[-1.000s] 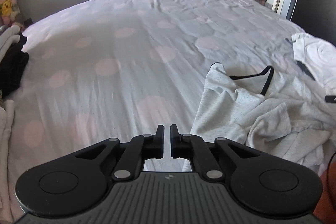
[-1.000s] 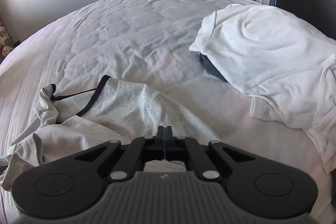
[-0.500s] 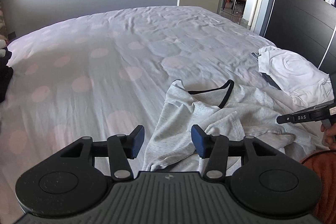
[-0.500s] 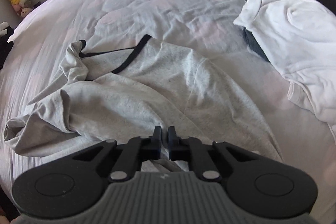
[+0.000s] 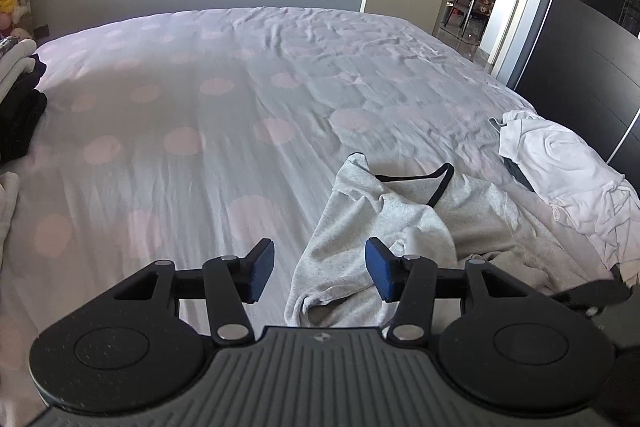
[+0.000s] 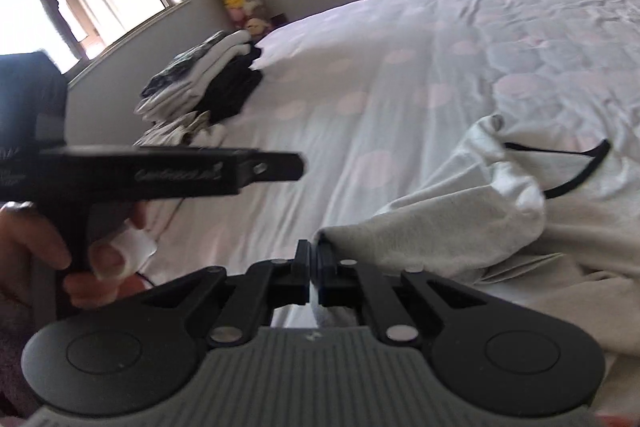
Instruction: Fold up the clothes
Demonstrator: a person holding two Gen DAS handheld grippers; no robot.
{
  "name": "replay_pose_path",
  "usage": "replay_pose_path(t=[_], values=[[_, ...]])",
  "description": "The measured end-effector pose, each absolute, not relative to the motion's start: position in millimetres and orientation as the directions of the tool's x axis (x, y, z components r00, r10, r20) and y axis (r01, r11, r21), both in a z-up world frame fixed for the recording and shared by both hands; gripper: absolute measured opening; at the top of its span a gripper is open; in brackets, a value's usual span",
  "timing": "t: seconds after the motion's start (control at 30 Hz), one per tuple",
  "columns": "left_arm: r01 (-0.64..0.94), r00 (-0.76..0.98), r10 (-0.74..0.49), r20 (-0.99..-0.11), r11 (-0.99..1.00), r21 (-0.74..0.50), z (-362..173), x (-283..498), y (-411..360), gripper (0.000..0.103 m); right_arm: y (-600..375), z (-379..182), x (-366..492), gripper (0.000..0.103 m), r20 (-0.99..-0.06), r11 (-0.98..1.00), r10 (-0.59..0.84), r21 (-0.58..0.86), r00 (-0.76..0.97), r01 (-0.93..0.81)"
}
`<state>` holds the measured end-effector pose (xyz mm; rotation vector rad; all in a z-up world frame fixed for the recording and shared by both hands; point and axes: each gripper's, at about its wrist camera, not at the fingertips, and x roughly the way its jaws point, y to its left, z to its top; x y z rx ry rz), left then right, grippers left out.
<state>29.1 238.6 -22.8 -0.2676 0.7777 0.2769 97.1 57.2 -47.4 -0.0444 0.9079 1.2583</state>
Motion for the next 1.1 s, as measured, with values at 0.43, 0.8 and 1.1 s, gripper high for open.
replay_pose_path(t=[0.43, 0.8, 1.1], values=[[-0.184, 0.662, 0.011, -0.749, 0.972, -0.148, -47, 43, 203, 0.06, 52, -80, 63, 0.036, -0.699, 0.435, 0.712, 0.37, 0.062, -0.821], [-0.01, 0.647, -0.08, -0.758, 0.994, -0.113, -76, 95, 147, 0.06, -30, -65, 89, 0.055, -0.717, 0.657, 0.587, 0.149, 0.377, -0.739], [-0.057, 0.613, -0.051, -0.788, 0.992, -0.108, -117, 149, 133, 0.06, -82, -48, 131, 0.065, -0.659, 0.763, 0.522, 0.077, 0.542, -0.642]])
